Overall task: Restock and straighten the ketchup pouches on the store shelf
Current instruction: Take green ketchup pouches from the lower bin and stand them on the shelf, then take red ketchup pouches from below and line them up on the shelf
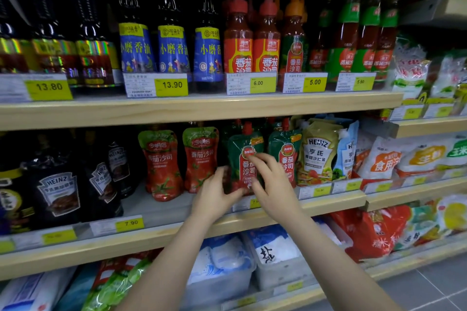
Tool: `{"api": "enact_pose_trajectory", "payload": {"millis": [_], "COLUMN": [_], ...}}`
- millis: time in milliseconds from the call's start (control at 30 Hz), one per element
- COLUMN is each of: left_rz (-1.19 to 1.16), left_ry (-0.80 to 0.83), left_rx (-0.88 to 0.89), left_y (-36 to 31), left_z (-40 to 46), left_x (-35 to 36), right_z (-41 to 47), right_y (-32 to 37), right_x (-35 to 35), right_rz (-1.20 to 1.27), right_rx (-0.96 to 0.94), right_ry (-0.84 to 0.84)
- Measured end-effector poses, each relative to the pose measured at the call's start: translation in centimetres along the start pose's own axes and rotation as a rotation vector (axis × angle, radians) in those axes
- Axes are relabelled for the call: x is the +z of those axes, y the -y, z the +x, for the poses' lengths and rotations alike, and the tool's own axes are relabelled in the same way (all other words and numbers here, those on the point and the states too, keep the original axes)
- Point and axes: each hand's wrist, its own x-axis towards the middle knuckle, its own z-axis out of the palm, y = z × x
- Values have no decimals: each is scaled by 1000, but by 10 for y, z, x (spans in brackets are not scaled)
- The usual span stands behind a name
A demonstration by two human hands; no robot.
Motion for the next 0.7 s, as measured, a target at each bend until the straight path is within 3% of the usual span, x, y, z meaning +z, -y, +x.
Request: {"api": "enact_pose_trajectory", "payload": {"millis": [133, 300, 533, 700], "left_rz": [295, 613, 654, 656], "left_ry": [-11, -140, -103, -76], "left_rx": [142, 335, 305, 312], "left_y": [29, 60, 99, 125], "left_z": [-32, -78, -113, -134], "left_x": [-31, -78, -129, -166], "right_z": [-18, -26, -30, -36], "right_y": [6, 21, 69, 96], "right_x": [11, 35, 85, 109], "right_rz": [-224, -212, -140, -159], "right_rx": [-100, -111, -220, -144], "right_ry": [84, 166, 257, 230]}}
